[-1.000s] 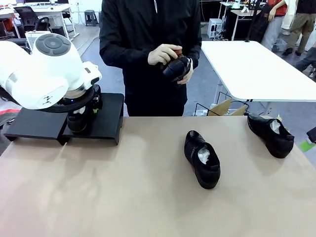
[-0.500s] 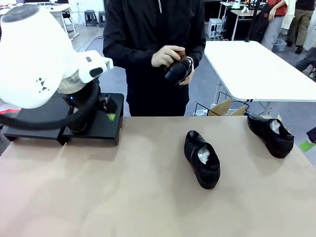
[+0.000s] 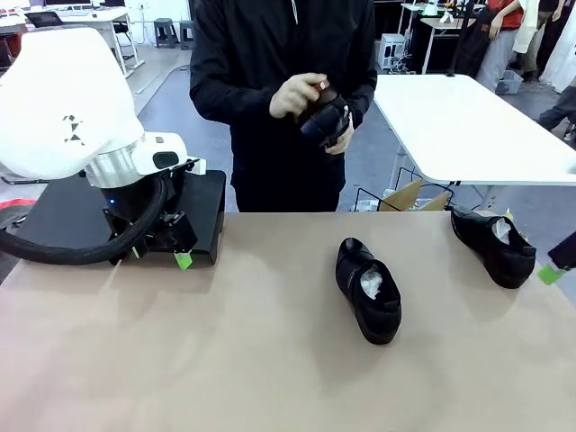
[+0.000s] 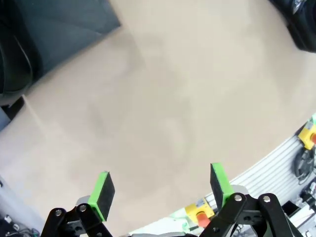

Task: Organize the shoes by placing them on the stand.
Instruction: Pick up one Shoe and place it in the middle of the table.

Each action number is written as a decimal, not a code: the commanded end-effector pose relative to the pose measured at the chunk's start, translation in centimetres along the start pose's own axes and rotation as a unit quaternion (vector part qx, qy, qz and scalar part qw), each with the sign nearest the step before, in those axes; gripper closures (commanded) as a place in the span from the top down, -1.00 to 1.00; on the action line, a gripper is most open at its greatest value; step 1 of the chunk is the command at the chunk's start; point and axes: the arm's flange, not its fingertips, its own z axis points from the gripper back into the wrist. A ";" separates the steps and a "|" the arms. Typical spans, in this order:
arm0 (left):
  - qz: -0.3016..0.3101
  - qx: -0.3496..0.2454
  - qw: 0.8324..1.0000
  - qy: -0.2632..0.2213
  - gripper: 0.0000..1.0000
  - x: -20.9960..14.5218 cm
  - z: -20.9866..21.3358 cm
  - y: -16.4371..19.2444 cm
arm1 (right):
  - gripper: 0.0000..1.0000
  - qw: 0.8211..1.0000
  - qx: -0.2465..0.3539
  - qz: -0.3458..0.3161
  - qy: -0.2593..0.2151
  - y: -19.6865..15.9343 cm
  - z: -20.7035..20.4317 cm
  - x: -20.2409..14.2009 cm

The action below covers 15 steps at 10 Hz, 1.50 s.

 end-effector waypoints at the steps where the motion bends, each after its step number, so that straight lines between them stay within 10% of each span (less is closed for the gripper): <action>1: -0.005 0.005 1.000 -0.028 1.00 -0.7 1.2 -1.1 | 1.00 0.997 -0.034 0.060 0.027 0.0 -0.4 3.3; 6: -0.005 0.005 1.000 -0.028 1.00 -0.7 1.2 -1.1 | 1.00 0.998 -0.028 0.048 0.030 1.3 -1.2 2.9; 15: -0.005 0.005 1.000 -0.028 1.00 -0.7 1.2 -1.1 | 1.00 0.986 -0.133 -0.093 0.038 -1.5 -8.2 21.9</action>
